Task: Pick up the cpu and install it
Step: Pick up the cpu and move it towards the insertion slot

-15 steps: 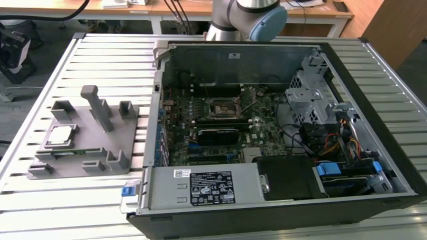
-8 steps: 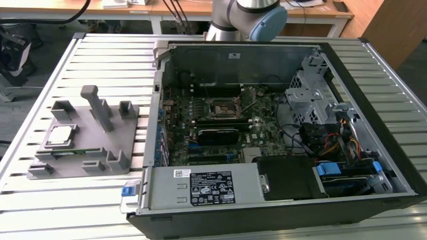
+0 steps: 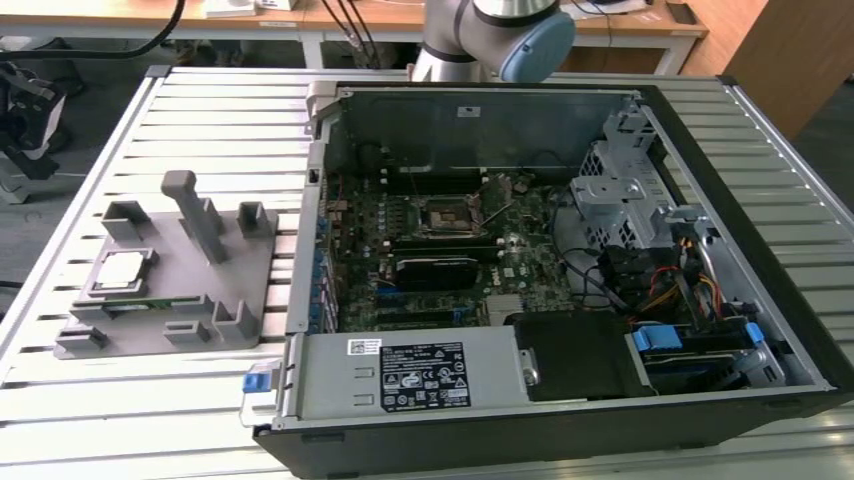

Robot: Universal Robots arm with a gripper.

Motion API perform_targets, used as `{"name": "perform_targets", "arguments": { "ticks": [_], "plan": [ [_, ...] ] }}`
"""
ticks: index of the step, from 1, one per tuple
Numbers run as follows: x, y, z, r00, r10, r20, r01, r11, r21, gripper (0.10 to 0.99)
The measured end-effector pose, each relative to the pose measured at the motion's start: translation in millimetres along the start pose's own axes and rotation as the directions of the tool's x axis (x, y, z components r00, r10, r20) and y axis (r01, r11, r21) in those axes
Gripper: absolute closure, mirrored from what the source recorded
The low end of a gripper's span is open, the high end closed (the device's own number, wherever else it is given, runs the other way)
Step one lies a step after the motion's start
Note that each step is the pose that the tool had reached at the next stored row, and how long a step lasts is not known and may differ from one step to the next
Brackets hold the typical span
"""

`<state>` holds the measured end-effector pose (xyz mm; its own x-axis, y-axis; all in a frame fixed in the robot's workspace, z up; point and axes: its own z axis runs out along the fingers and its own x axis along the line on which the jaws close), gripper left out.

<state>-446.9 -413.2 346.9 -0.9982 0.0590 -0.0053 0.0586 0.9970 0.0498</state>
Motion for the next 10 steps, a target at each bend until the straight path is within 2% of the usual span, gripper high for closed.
{"name": "perform_targets", "arguments": {
  "ticks": [2,7,8,9,10],
  "plan": [
    [-0.1,-1.3,2.1,1.0,0.0,-0.0021,0.0,1.0,-0.006,0.98],
    [-0.1,-3.4,7.0,1.0,0.0,-0.0064,0.0,1.0,-0.007,0.973],
    [-0.1,-3.6,7.7,1.0,0.0,-0.0072,0.0,1.0,-0.006,0.855],
    [-0.1,-3.8,8.2,1.0,0.0,-0.0078,0.0,1.0,-0.006,0.855],
    [-0.1,-4.0,9.0,1.0,0.0,-0.0084,0.0,1.0,-0.006,0.796]
  ]
}}
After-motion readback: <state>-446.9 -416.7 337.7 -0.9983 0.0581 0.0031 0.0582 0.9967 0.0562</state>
